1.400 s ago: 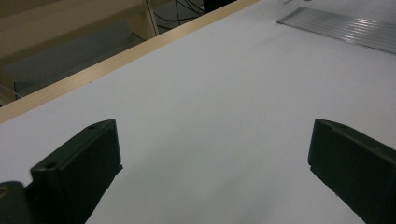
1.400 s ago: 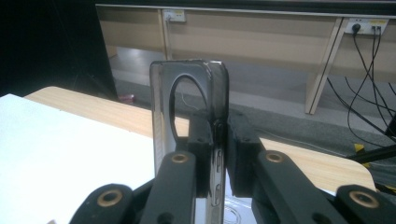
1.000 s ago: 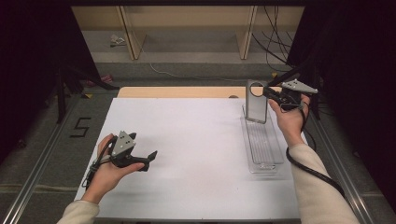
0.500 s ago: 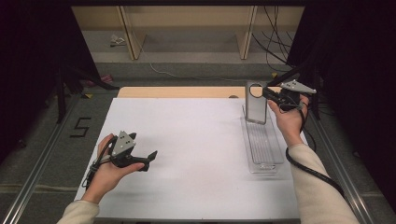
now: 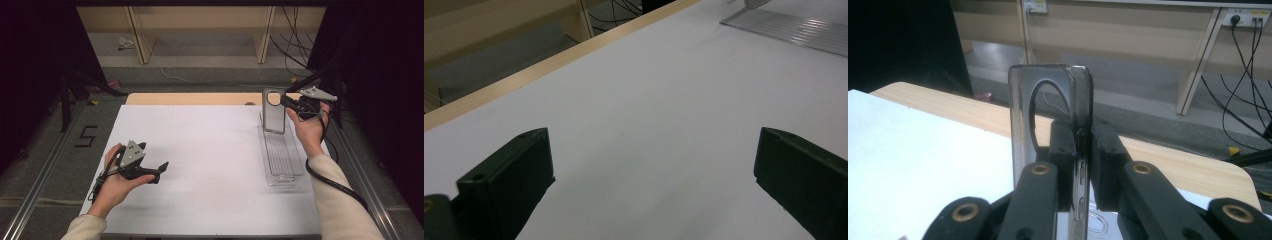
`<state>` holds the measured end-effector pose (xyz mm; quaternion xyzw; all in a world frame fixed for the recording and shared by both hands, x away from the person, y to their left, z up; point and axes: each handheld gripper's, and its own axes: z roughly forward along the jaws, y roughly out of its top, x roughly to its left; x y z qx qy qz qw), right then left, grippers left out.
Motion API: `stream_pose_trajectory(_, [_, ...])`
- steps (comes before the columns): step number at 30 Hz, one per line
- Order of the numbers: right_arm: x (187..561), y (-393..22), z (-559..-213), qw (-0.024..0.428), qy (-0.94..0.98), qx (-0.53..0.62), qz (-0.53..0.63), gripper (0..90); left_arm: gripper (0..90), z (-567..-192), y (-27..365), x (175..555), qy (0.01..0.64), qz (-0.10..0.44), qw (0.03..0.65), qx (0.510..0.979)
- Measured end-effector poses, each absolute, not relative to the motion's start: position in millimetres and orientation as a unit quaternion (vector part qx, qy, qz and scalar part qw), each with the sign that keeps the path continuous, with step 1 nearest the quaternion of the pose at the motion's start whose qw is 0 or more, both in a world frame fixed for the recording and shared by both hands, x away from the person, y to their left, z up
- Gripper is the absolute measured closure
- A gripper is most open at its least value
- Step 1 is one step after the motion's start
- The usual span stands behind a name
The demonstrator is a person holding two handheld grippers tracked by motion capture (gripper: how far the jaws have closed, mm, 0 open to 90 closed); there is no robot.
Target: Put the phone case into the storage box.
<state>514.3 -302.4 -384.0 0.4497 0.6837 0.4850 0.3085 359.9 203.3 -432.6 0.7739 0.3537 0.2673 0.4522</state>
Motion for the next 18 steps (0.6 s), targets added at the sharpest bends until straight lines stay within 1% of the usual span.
stream_pose_trajectory(18, [516.2, -301.6, -388.9, 0.306, 0.69, 0.45, 0.478, 82.1, 2.1, -432.8, 203.3, 359.9, 0.354, 0.268, 0.452, 0.774])
